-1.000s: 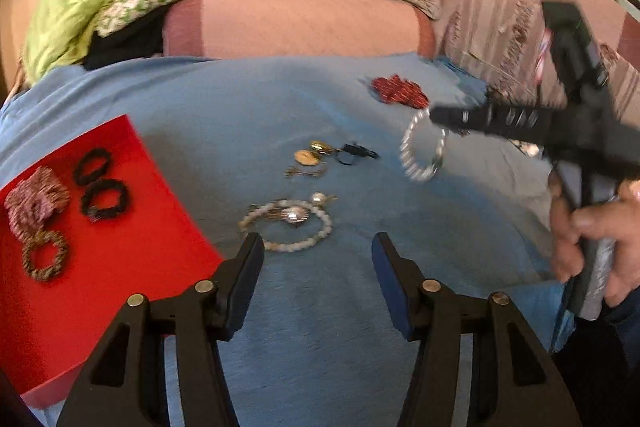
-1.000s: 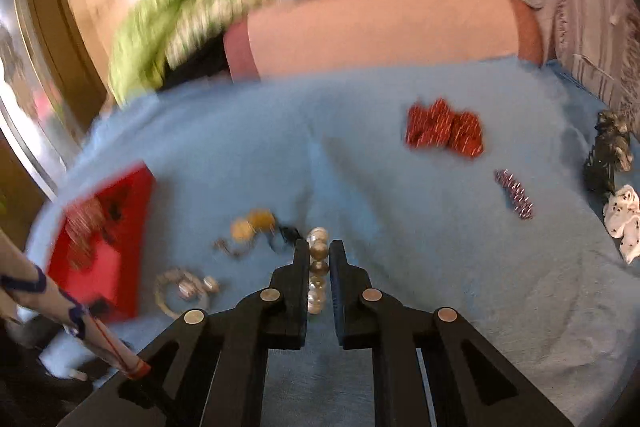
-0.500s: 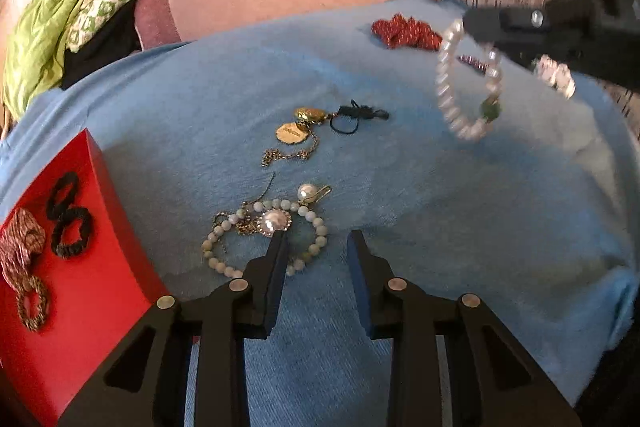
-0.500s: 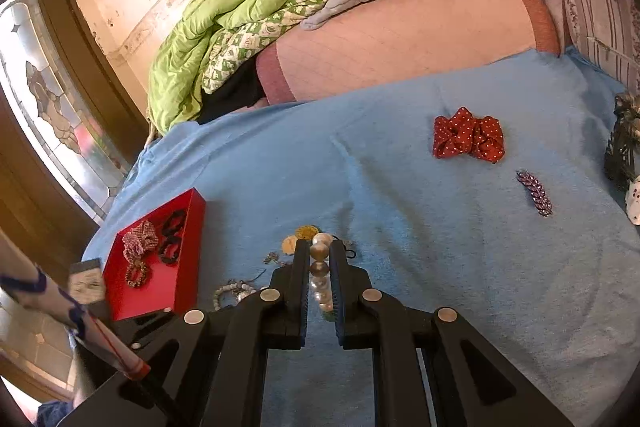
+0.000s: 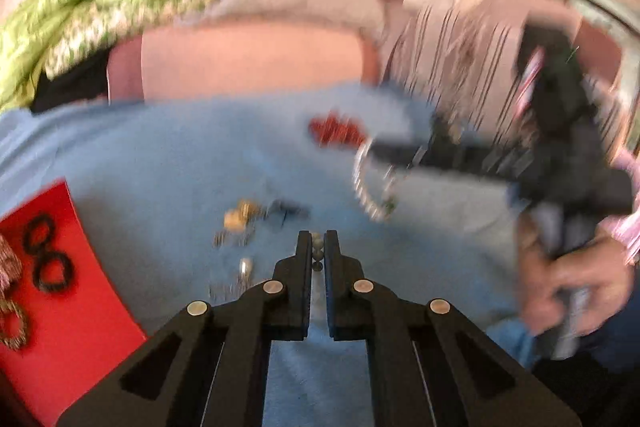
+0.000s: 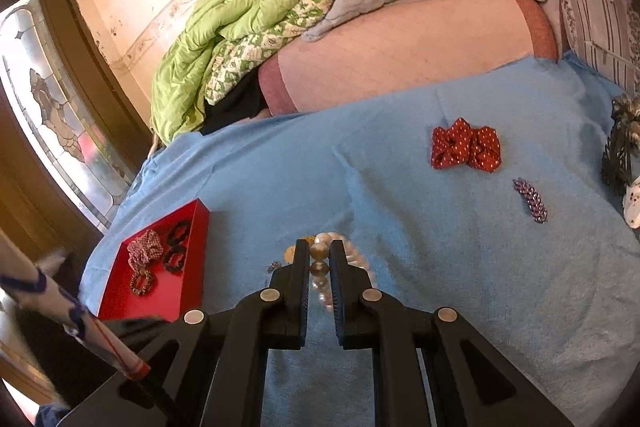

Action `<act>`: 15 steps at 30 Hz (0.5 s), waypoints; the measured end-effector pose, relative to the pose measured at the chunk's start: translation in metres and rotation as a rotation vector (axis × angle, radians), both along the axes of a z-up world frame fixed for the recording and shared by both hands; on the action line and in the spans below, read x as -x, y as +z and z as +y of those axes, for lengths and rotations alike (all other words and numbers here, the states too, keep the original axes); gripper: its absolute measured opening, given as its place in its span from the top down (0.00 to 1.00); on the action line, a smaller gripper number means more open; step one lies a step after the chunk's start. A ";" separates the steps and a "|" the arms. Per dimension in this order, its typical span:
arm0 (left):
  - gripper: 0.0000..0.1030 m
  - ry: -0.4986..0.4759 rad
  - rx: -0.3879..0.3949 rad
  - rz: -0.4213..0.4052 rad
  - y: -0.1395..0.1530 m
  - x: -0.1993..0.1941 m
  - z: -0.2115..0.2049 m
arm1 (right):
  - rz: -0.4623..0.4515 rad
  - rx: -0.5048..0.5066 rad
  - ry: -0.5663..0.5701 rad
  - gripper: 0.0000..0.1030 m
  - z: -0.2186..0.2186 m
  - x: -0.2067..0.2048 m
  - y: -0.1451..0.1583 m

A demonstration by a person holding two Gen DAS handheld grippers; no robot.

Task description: Organize jewelry

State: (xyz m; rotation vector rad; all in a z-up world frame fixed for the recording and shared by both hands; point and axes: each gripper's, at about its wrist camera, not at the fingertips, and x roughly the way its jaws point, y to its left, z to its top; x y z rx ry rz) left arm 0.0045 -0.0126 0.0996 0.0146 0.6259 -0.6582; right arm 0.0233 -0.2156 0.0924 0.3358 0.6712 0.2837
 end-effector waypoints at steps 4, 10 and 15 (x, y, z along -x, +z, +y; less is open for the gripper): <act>0.95 0.039 0.099 -0.078 0.024 0.008 0.023 | -0.028 0.001 0.013 0.90 0.004 0.004 0.005; 0.95 0.112 0.104 -0.072 0.029 0.002 0.043 | -0.058 0.023 0.067 0.90 0.018 0.009 0.009; 0.95 0.167 0.081 -0.038 0.023 -0.005 0.049 | -0.078 0.047 0.099 0.90 0.028 0.011 0.010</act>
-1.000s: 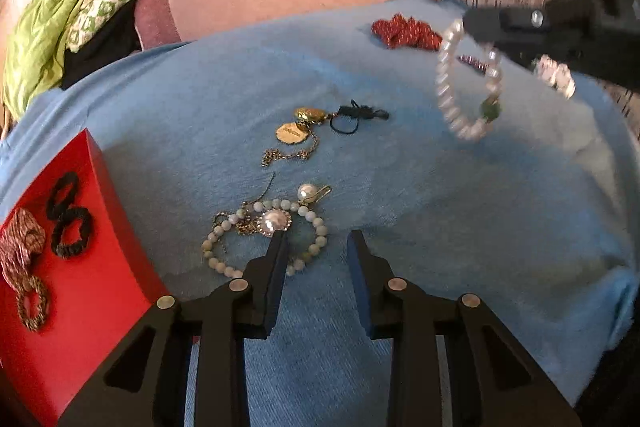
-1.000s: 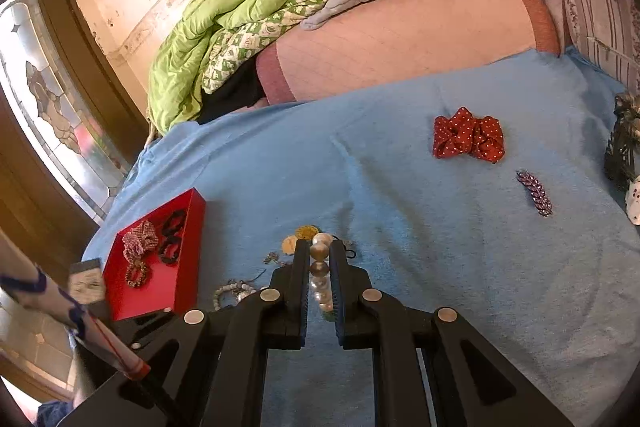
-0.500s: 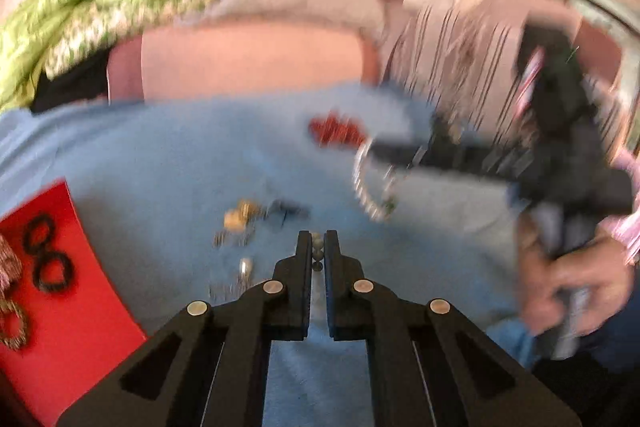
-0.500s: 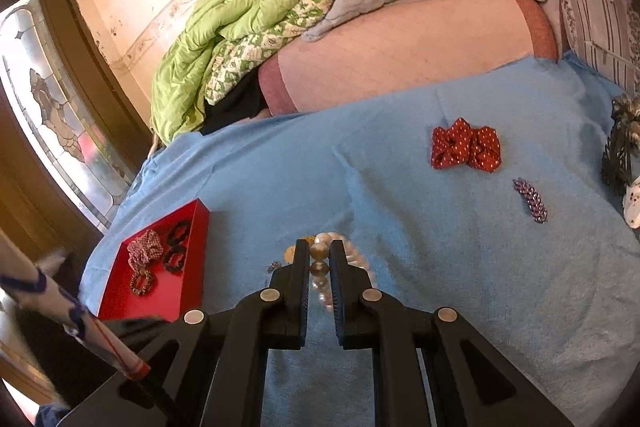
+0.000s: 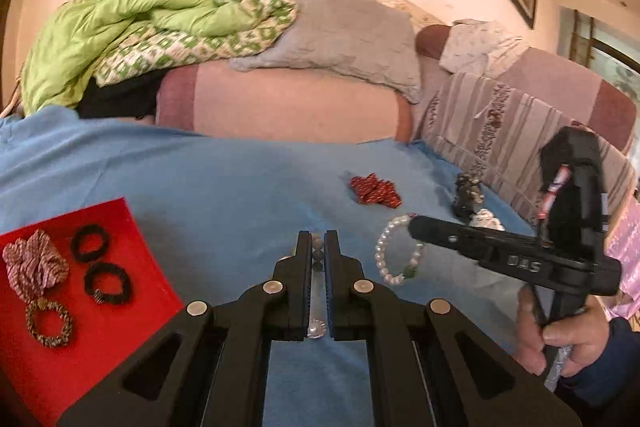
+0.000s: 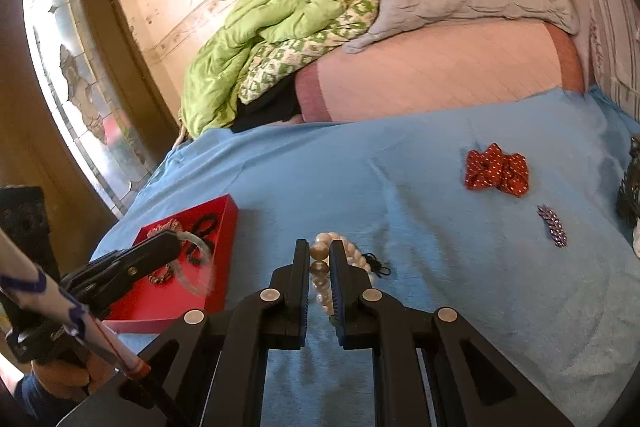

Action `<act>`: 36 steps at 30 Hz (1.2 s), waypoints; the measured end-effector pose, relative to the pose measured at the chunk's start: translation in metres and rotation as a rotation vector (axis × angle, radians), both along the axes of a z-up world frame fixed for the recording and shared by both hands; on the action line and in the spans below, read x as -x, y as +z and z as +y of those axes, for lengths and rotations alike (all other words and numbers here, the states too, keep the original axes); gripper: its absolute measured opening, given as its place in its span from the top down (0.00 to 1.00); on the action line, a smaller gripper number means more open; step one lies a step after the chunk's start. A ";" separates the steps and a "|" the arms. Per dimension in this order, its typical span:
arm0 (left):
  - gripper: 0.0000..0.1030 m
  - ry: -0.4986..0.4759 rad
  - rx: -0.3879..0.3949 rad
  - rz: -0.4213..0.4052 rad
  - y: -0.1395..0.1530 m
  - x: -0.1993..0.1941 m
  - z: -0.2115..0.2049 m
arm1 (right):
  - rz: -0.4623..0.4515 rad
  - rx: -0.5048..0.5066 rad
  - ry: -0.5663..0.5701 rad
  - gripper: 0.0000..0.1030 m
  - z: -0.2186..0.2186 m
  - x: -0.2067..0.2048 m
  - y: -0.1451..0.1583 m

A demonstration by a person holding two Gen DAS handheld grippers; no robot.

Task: Organize jewelry
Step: 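Carry both bracelets with both tools over the red tray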

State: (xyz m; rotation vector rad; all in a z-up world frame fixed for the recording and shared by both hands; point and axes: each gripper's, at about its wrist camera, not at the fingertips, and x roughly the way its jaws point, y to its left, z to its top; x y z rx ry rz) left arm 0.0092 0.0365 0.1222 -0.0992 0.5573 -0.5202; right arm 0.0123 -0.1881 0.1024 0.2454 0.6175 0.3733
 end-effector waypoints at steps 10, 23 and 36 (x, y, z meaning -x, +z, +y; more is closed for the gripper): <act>0.95 0.034 -0.046 0.033 -0.010 -0.005 0.002 | -0.010 0.010 0.041 0.90 0.011 0.000 0.000; 0.95 0.061 -0.047 0.034 -0.008 -0.001 0.020 | -0.011 0.026 0.080 0.90 0.030 0.000 -0.003; 0.95 0.121 -0.021 0.032 -0.001 0.010 0.066 | -0.018 -0.033 0.125 0.90 0.068 0.011 0.013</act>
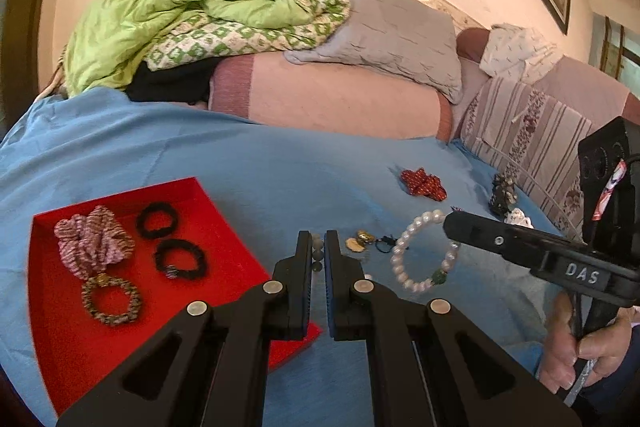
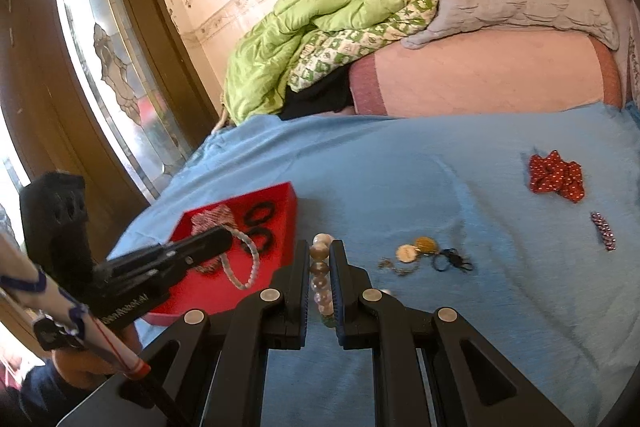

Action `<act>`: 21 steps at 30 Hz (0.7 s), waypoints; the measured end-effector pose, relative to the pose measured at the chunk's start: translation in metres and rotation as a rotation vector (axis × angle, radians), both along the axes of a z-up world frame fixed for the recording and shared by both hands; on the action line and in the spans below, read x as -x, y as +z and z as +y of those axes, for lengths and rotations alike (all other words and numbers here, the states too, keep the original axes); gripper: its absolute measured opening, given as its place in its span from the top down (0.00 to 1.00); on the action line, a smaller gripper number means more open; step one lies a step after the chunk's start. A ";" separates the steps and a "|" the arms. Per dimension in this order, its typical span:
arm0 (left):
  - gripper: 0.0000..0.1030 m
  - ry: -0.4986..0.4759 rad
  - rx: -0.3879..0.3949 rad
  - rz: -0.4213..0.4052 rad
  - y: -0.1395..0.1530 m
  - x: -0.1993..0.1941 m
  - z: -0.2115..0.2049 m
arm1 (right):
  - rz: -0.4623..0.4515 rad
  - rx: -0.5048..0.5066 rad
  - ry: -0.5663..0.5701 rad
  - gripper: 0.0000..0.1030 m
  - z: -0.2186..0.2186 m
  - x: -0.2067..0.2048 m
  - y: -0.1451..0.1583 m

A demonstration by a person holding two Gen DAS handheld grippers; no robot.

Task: Organize jewelry
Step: 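Carry both bracelets with both tools over the red tray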

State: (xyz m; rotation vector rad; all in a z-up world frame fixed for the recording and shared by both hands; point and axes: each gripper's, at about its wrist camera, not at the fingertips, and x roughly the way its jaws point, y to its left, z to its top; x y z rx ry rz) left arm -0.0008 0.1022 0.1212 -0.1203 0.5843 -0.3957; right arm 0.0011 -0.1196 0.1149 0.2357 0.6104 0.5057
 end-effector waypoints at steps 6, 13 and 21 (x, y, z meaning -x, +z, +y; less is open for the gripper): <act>0.95 0.045 0.011 0.008 0.000 0.006 0.034 | -0.011 -0.015 0.048 0.90 0.036 0.004 0.011; 0.95 0.113 0.033 0.058 -0.014 0.010 0.076 | 0.020 -0.032 0.119 0.90 0.082 0.002 0.007; 0.95 0.185 0.060 0.157 -0.037 -0.001 0.103 | 0.098 -0.045 0.179 0.90 0.131 -0.020 -0.014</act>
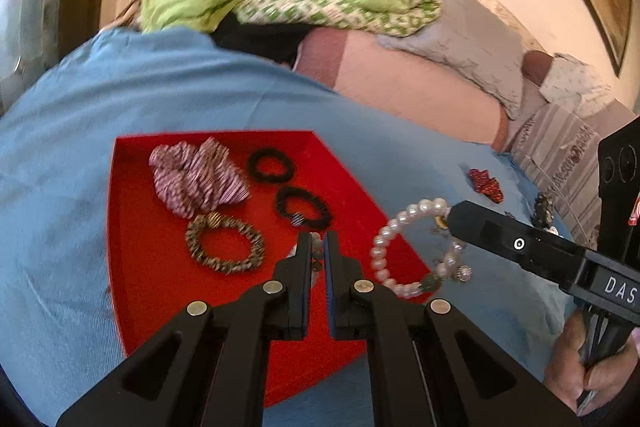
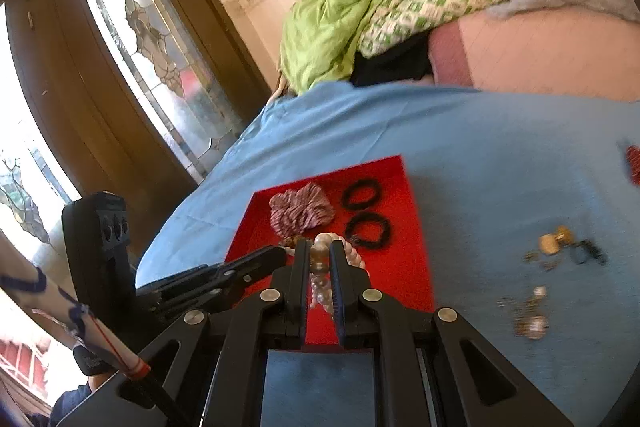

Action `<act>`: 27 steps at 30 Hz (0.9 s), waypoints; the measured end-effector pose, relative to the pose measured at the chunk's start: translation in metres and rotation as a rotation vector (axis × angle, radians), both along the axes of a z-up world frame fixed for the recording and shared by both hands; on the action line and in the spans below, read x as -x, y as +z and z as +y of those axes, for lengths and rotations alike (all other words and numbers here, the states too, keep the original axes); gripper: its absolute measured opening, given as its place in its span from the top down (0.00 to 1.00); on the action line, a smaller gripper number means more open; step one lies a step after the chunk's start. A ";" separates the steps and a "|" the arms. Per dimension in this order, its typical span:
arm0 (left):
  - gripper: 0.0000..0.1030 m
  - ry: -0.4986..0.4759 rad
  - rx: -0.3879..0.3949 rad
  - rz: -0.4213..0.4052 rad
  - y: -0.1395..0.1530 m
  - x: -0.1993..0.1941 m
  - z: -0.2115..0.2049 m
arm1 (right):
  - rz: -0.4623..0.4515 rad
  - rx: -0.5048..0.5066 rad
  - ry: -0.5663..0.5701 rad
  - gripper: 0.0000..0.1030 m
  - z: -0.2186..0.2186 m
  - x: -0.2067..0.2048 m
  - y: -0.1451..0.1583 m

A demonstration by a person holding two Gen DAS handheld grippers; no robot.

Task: Organize jewelry
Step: 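Carry both bracelets with both tools over the red tray, then open the right tool to drop the pearl bracelet while the left tool drops its bracelet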

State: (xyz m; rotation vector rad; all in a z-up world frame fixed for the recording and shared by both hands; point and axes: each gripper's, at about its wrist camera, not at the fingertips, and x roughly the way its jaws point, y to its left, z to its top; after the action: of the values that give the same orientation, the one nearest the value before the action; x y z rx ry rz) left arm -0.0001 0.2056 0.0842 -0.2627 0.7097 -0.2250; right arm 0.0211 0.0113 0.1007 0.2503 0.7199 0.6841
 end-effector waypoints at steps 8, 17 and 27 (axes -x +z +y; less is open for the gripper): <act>0.95 0.038 -0.020 0.065 -0.016 -0.016 0.003 | 0.067 0.044 0.019 0.90 0.016 -0.037 -0.030; 0.95 0.037 -0.036 0.120 -0.031 -0.037 -0.005 | 0.099 0.096 -0.009 0.89 0.004 -0.053 -0.052; 0.95 0.012 -0.053 0.127 -0.032 -0.043 -0.014 | 0.142 0.133 -0.016 0.89 0.004 -0.053 -0.065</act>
State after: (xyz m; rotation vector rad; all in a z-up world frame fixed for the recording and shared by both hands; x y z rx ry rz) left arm 0.0432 0.1913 0.0519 -0.2321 0.8386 -0.1790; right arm 0.0741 0.0153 0.0362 0.1840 0.8946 0.6043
